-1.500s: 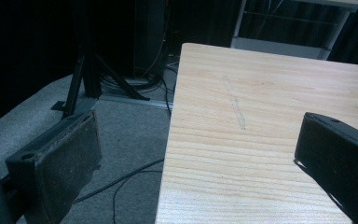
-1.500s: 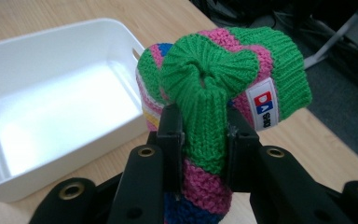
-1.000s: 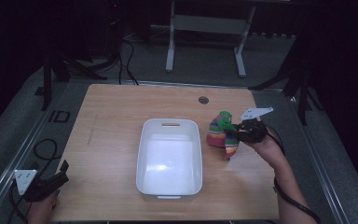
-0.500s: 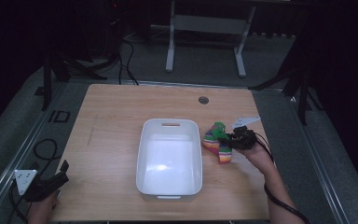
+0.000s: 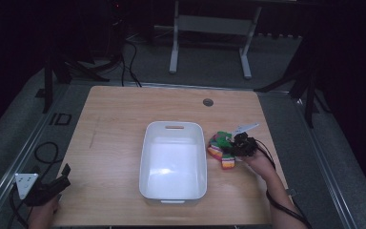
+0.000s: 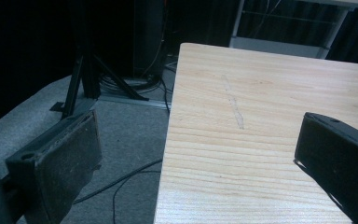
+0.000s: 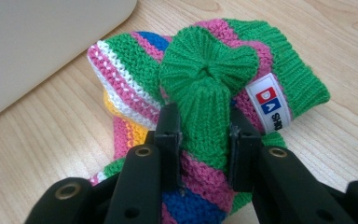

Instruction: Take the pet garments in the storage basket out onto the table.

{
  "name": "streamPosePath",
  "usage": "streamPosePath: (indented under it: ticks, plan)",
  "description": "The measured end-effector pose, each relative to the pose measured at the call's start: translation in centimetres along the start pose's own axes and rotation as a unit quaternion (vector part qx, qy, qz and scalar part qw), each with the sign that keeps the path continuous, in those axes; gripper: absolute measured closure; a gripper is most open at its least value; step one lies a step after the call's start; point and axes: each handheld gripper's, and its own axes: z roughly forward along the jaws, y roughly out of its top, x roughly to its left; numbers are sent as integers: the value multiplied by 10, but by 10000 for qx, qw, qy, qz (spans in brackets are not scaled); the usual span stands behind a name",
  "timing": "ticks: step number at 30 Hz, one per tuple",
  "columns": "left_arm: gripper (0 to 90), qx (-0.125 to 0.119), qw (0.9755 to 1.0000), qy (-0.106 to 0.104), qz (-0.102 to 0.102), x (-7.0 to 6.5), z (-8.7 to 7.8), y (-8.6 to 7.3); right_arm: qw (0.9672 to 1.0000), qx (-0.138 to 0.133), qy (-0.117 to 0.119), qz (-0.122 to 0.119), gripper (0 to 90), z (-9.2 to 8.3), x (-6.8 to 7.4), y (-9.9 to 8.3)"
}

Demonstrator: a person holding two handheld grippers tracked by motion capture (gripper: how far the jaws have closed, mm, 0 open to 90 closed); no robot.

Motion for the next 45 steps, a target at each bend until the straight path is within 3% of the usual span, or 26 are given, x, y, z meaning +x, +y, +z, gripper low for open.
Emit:
streamPosePath:
  ticks: [3, 10, 18, 19, 21, 30, 36, 42, 45]
  plan:
    - [9, 4, 10000, -1, 2, 0, 0, 0, 10000, 23, -4, -11, 669, 0, 0, 1]
    - [9, -6, 10000, 1, -6, 0, 0, 0, 9996, 1, -206, -196, 421, -18, 7, 12]
    - [9, -8, 10000, 9, -11, 0, 0, 0, 9990, -314, -254, -210, 252, -47, 9, 21]
    - [9, -9, 10000, 14, -21, 0, 0, 0, 9986, -463, -216, -159, 169, -57, 9, 22]
    - [9, -6, 10000, 11, -22, 0, 0, 0, 9982, -524, -238, -157, 131, -63, 9, 21]
    - [9, -10, 10000, 14, -12, 0, 0, 0, 9954, -706, -636, -118, 118, -75, 4, 5]
    - [9, -11, 10000, 14, -10, 0, 0, 0, 9918, -917, -856, 260, 122, -77, -6, -21]
    - [9, 8, 10000, 2, 3, 0, 0, 0, 9837, -1119, -1251, 646, 108, -75, -12, -47]
    - [9, 4, 10000, 3, 0, 0, 0, 0, 9773, -1314, -1413, 876, 108, -77, -15, -62]
